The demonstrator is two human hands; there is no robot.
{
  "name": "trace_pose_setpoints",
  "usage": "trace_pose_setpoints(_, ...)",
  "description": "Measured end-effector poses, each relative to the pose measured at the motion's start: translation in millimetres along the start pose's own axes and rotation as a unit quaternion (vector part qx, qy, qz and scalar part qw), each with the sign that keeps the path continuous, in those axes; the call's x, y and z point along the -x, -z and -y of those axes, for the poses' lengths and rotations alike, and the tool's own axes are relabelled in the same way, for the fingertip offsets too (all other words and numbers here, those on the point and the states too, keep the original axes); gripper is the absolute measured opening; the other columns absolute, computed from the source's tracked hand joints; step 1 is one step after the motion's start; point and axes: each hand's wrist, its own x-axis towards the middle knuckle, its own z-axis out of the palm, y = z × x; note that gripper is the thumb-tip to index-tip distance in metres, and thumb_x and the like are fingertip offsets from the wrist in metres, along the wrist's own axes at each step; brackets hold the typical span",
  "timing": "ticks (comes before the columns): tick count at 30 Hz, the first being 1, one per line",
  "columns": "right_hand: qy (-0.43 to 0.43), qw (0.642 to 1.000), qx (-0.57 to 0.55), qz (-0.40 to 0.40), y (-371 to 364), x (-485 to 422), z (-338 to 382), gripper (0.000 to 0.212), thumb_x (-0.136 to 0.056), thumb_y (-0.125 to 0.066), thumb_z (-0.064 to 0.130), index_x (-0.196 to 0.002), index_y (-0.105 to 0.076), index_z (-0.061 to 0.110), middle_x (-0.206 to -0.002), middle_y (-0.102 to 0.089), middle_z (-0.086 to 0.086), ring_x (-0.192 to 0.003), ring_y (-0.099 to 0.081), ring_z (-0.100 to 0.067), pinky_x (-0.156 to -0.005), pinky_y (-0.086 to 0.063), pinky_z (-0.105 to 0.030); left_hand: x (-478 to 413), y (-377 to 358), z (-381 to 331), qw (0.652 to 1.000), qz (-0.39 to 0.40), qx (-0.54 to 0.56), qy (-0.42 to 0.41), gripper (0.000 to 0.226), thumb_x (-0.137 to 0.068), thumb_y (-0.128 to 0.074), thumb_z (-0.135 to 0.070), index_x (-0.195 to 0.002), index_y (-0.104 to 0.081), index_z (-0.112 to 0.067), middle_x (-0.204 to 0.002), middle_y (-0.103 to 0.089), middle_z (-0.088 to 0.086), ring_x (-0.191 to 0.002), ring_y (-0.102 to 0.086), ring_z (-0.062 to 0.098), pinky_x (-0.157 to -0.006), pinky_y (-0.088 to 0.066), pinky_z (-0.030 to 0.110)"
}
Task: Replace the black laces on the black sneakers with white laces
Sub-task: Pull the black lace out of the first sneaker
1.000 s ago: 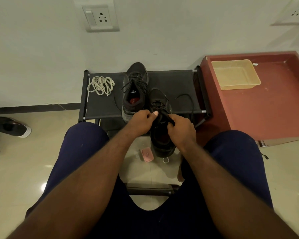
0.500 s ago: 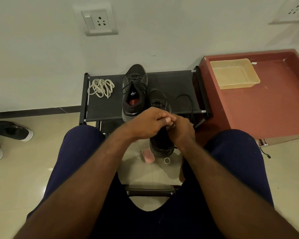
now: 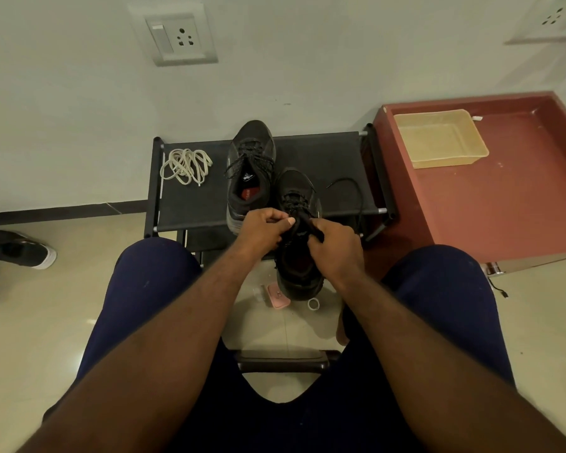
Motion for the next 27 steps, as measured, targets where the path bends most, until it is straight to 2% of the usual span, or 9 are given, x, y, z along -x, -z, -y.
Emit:
trace_pose_setpoints(6, 0.004, 1.000, 0.004, 0.007, -0.7, -0.4, -1.6, 0.027, -0.094, -0.056, 0.025, -0.118, -0.067, 0.029, -0.091, -0.069, 0.003, -0.081, -0.065, -0.019, -0.073, -0.059, -0.041, -3.4, -1.3, -1.8, 1.000, 0.015, -0.013, -0.017, 0.011, -0.095, -0.061, -0.016, -0.085, -0.065, -0.015, -0.072, -0.060, 0.000, -0.063, -0.055, 0.007, -0.057, -0.047, 0.021)
trace_pose_setpoints(9, 0.001, 1.000, 0.000, 0.002, -0.8, -1.7, -2.9, 0.028, -0.094, -0.057, 0.025, -0.120, -0.066, 0.031, -0.090, -0.069, 0.004, -0.080, -0.065, -0.018, -0.072, -0.059, -0.040, -9.0, -0.1, -6.0, 0.992, 0.013, 0.113, 0.052, 0.014, -0.095, -0.057, -0.017, -0.083, -0.064, -0.015, -0.077, -0.060, 0.001, -0.076, -0.058, 0.014, -0.071, -0.048, 0.031)
trace_pose_setpoints(11, 0.000, 1.000, 0.002, 0.004, -2.1, -1.4, -2.7, 0.032, -0.095, -0.057, 0.026, -0.126, -0.064, 0.032, -0.094, -0.069, 0.004, -0.082, -0.065, -0.017, -0.073, -0.060, -0.040, -9.8, 2.6, -7.7, 0.984, 0.013, 0.158, 0.077, 0.013, -0.095, -0.056, -0.018, -0.088, -0.065, -0.013, -0.078, -0.062, 0.001, -0.078, -0.060, 0.015, -0.072, -0.049, 0.031)
trace_pose_setpoints(14, -0.003, 1.000, 0.001, 0.005, -3.2, -1.8, -2.7, 0.032, -0.094, -0.058, 0.025, -0.124, -0.064, 0.032, -0.097, -0.070, 0.003, -0.086, -0.066, -0.018, -0.076, -0.060, -0.041, -9.3, 7.6, -4.8, 0.997, 0.023, 0.063, 0.046, 0.015, -0.094, -0.062, -0.024, -0.098, -0.067, -0.010, -0.088, -0.067, 0.004, -0.083, -0.064, 0.016, -0.075, -0.056, 0.032)
trace_pose_setpoints(17, -0.001, 1.000, 0.003, 0.003, -3.1, -3.4, -2.7, 0.033, -0.093, -0.057, 0.025, -0.124, -0.065, 0.031, -0.097, -0.070, 0.003, -0.087, -0.066, -0.018, -0.077, -0.059, -0.041, -7.0, 6.9, -1.6, 1.000, 0.014, -0.016, -0.006, 0.009, -0.092, -0.066, -0.019, -0.093, -0.070, -0.011, -0.092, -0.071, 0.010, -0.088, -0.069, 0.021, -0.082, -0.059, 0.037)
trace_pose_setpoints(23, 0.006, 1.000, -0.005, 0.001, -5.4, -0.7, -3.4, 0.028, -0.091, -0.056, 0.026, -0.116, -0.068, 0.031, -0.089, -0.070, 0.004, -0.081, -0.066, -0.019, -0.073, -0.060, -0.042, -4.1, 0.2, 3.9, 0.973, -0.051, -0.185, -0.124, 0.017, -0.092, -0.067, -0.023, -0.087, -0.072, -0.007, -0.079, -0.069, 0.004, -0.075, -0.065, 0.016, -0.072, -0.052, 0.029)
trace_pose_setpoints(24, 0.007, 1.000, -0.003, -0.002, -4.5, -0.6, -3.4, 0.028, -0.091, -0.056, 0.027, -0.116, -0.067, 0.032, -0.088, -0.070, 0.004, -0.081, -0.066, -0.020, -0.072, -0.059, -0.043, -4.6, -0.5, 1.4, 0.981, -0.057, -0.151, -0.112, 0.019, -0.094, -0.064, -0.023, -0.086, -0.070, -0.007, -0.079, -0.068, 0.005, -0.075, -0.063, 0.016, -0.071, -0.052, 0.030)
trace_pose_setpoints(26, 0.001, 1.000, -0.011, -0.004, -4.8, -1.8, -4.9, 0.031, -0.090, -0.056, 0.028, -0.118, -0.067, 0.033, -0.088, -0.070, 0.005, -0.079, -0.066, -0.020, -0.071, -0.059, -0.042, -4.6, 0.0, -9.1, 0.997, -0.051, 0.057, -0.031, 0.021, -0.099, -0.056, -0.022, -0.084, -0.064, -0.010, -0.080, -0.063, 0.005, -0.077, -0.061, 0.014, -0.069, -0.052, 0.028)
trace_pose_setpoints(27, -0.002, 1.000, -0.020, -0.004, -5.3, -2.4, -4.8, 0.033, -0.090, -0.057, 0.028, -0.121, -0.066, 0.034, -0.089, -0.071, 0.005, -0.079, -0.066, -0.019, -0.071, -0.060, -0.041, -5.7, 2.4, -13.9, 0.986, -0.044, 0.162, 0.006, 0.021, -0.101, -0.054, -0.021, -0.084, -0.062, -0.011, -0.082, -0.062, 0.004, -0.079, -0.061, 0.013, -0.070, -0.053, 0.027)
